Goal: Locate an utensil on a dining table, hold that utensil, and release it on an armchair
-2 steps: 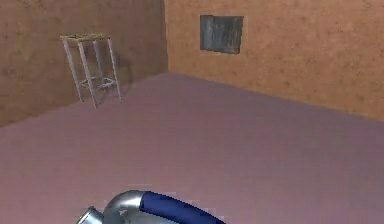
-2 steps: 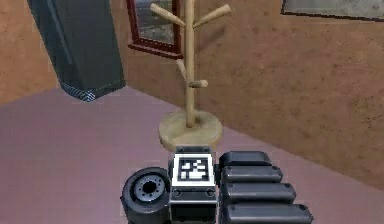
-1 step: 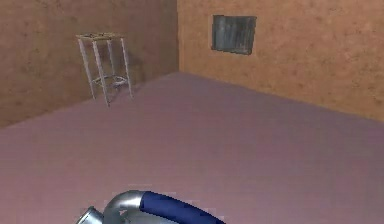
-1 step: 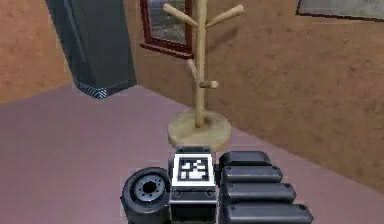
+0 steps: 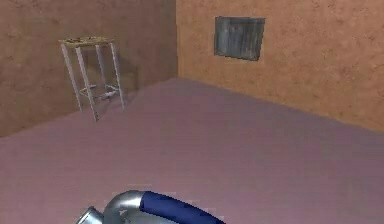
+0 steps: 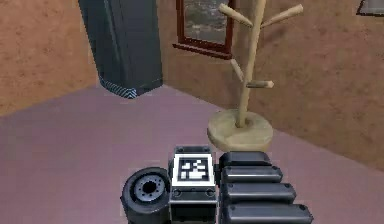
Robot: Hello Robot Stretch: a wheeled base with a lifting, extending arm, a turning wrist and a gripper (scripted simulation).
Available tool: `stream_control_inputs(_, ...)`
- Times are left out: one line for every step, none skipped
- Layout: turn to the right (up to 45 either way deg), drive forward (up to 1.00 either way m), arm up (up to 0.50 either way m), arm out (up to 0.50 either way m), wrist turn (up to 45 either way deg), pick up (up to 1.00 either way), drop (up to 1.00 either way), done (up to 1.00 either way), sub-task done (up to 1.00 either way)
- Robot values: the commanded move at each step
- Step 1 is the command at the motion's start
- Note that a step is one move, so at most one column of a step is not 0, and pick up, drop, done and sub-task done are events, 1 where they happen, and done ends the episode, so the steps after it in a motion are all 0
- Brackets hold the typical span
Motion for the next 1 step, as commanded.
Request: stream_control_inputs(-45.0, 0.00, 0.00, 0.00, 0.0, 0.00, 0.00, 0.00, 0.00)
